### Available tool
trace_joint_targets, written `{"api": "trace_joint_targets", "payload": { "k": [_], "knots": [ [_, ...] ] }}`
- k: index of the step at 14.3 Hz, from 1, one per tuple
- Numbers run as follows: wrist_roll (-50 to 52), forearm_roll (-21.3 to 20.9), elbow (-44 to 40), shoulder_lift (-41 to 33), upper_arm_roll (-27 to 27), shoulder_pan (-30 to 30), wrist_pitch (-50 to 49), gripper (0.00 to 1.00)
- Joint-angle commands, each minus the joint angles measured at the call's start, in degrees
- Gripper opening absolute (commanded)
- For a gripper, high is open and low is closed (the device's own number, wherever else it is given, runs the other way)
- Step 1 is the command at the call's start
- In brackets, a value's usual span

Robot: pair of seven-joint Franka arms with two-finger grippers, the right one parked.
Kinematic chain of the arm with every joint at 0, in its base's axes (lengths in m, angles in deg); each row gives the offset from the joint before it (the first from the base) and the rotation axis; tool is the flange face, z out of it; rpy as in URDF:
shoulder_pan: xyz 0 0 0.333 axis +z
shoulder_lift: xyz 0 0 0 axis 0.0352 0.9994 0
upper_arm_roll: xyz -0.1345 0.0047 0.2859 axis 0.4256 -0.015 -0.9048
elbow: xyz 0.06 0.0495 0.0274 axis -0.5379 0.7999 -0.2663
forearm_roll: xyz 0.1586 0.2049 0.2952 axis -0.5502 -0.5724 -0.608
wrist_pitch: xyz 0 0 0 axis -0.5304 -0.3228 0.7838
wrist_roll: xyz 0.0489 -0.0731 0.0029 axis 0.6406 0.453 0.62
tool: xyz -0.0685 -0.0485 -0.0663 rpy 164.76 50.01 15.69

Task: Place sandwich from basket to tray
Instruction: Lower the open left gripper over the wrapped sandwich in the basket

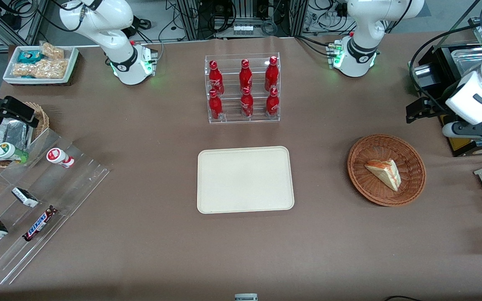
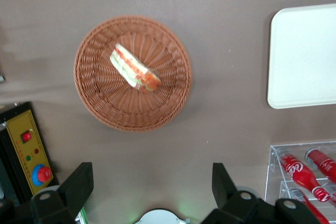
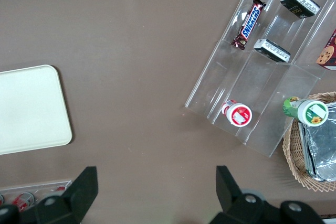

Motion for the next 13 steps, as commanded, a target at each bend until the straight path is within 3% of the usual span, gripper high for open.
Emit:
{"api": "trace_joint_targets", "payload": {
  "k": [1, 7, 13],
  "knots": [
    [0.79, -0.57, 1.92, 2.34, -0.42, 1.25, 0.67, 1.0],
    [1.84, -0.66, 15.17, 3.23, -0.59, 3.63, 14.98, 1.0],
    [12.03, -0.92, 27.39, 4.81, -0.94, 5.12, 34.49, 1.0]
  ]
}}
